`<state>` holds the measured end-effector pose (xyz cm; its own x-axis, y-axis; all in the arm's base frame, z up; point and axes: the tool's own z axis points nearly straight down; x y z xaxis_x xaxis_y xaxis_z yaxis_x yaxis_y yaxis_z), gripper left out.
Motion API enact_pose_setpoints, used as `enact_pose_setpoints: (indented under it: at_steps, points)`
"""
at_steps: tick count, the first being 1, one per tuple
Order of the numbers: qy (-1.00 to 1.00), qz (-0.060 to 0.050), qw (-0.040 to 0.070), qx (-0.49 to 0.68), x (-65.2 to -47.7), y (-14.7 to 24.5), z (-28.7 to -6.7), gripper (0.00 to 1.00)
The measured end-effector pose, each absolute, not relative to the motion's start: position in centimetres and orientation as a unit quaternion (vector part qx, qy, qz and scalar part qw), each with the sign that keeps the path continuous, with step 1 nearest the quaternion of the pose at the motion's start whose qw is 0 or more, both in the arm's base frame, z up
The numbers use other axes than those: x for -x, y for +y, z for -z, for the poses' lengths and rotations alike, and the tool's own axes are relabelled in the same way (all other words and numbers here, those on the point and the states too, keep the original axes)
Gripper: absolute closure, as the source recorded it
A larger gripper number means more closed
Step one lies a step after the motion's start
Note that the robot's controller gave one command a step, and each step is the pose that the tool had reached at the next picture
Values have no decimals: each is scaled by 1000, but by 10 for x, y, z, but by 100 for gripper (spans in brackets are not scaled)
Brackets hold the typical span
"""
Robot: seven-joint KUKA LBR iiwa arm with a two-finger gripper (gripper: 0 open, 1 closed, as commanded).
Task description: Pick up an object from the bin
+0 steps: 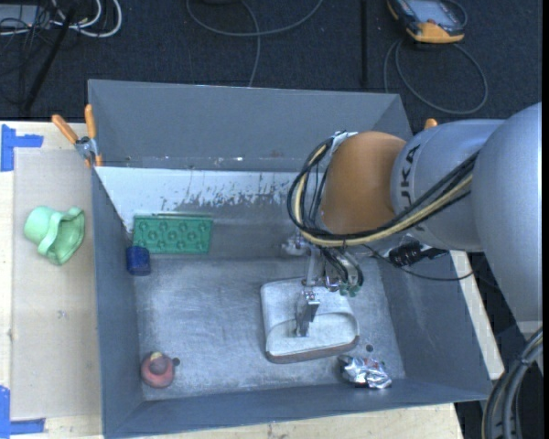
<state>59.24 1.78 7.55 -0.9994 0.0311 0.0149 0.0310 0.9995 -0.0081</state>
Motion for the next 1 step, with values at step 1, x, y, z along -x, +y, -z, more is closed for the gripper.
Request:
enact_pose_setpoints:
  at_steps: [1]
  points:
    - [-994,-2,-5,106,-581,72,-78,0]
